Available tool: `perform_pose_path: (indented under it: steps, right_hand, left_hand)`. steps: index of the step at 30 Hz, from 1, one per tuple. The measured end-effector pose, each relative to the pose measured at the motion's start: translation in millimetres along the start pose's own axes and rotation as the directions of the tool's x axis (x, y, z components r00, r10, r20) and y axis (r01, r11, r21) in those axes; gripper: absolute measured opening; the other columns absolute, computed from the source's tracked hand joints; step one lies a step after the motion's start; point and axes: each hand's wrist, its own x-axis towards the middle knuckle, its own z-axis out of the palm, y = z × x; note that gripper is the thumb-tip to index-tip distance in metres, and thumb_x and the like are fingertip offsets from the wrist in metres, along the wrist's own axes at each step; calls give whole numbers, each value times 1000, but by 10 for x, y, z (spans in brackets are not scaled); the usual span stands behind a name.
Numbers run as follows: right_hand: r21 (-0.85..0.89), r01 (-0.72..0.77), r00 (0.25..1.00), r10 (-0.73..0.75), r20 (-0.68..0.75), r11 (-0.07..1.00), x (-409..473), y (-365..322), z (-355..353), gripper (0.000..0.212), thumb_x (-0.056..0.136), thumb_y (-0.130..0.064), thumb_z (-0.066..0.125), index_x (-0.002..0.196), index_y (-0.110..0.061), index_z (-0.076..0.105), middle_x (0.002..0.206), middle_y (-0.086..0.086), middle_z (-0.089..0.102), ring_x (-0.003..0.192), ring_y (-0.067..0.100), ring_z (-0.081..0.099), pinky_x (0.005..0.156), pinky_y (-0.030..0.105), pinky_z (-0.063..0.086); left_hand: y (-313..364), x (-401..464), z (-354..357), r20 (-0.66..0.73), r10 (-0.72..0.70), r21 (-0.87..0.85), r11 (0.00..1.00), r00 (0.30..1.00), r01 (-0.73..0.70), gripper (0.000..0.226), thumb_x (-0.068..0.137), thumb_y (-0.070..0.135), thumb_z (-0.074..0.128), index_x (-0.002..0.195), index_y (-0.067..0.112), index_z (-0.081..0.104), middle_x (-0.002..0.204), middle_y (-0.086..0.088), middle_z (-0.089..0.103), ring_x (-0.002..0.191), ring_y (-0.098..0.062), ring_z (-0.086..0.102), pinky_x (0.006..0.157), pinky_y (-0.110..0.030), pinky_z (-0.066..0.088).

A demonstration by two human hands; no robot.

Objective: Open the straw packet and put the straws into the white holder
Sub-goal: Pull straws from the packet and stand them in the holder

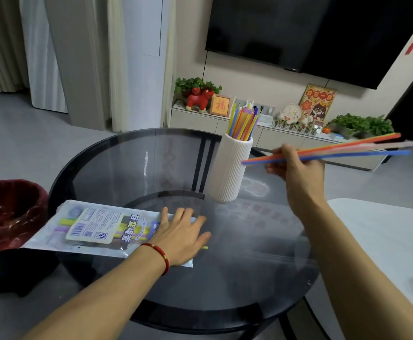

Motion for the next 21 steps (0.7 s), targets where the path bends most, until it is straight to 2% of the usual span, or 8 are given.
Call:
perform_pose_path:
  steps: [4, 7, 9, 12, 15, 17, 19, 21]
  right_hand:
    - [-29, 150, 988, -151, -39, 988, 334, -265, 251, 19, 98, -24, 66, 82, -15, 72, 70, 0, 78, 67, 25, 79, 67, 38, 67]
    - [-242, 244, 967, -256, -19, 939, 507, -346, 440, 26, 96, -24, 62, 72, -20, 71, 66, 0, 77, 63, 25, 79, 67, 46, 67]
    - [-422, 274, 958, -284, 39, 864, 582, -361, 554, 31, 96, -23, 60, 68, -16, 71, 64, 9, 76, 60, 28, 77, 65, 49, 67]
    - [-559, 296, 955, -255, 152, 775, 636, -350, 690, 34, 97, -20, 60, 68, -5, 71, 61, 15, 72, 53, 28, 74, 60, 48, 66]
    - [-646, 235, 971, -151, 184, 726, 665, -338, 786, 33, 97, -18, 59, 71, -1, 68, 59, 17, 70, 45, 24, 67, 53, 41, 64]
    - [-691, 188, 980, -85, 181, 698, 672, -336, 830, 28, 94, -22, 62, 83, 3, 70, 68, 17, 72, 54, 27, 69, 54, 39, 62]
    - [-720, 154, 984, -44, 170, 677, 657, -338, 856, 32, 91, -28, 66, 93, 3, 71, 81, 17, 72, 70, 33, 71, 64, 43, 63]
    - [-717, 159, 985, -58, 163, 679, 639, -347, 859, 30, 89, -32, 69, 87, -3, 70, 80, 12, 70, 71, 31, 67, 62, 38, 58]
  left_hand:
    - [-5, 0, 11, -24, 1, -1, 1000, 1000, -1, 52, 102, 53, 25, 146, 27, 35, 146, -4, 37, 140, -24, 28, 118, -64, 7]
    - [-13, 9, 7, -28, 0, -8, 1000, 1000, 0, 51, 102, 53, 26, 145, 27, 36, 145, -4, 38, 140, -24, 28, 118, -64, 7]
    - [-17, 14, 4, -18, 2, -11, 1000, 1000, -2, 52, 102, 53, 26, 147, 28, 35, 145, -5, 38, 141, -24, 27, 118, -65, 6]
    - [-21, 17, 8, -10, 2, -16, 1000, 1000, -3, 53, 102, 54, 26, 148, 29, 33, 146, -6, 38, 142, -25, 26, 118, -65, 5]
    - [-37, 15, 4, 11, 3, -17, 1000, 1000, -3, 53, 102, 54, 25, 148, 29, 32, 148, -6, 37, 143, -25, 24, 118, -64, 3]
    - [-44, 12, 0, 23, 11, -12, 1000, 1000, -11, 52, 102, 54, 25, 147, 30, 32, 149, -6, 35, 144, -26, 23, 119, -65, 3]
    - [-44, 7, -7, 27, 17, -8, 1000, 999, -17, 51, 102, 54, 24, 147, 29, 32, 150, -7, 35, 144, -26, 23, 118, -65, 3]
    - [-46, 4, -13, 30, 17, -8, 1000, 999, -17, 51, 102, 53, 24, 146, 29, 33, 150, -7, 34, 144, -26, 22, 118, -65, 3]
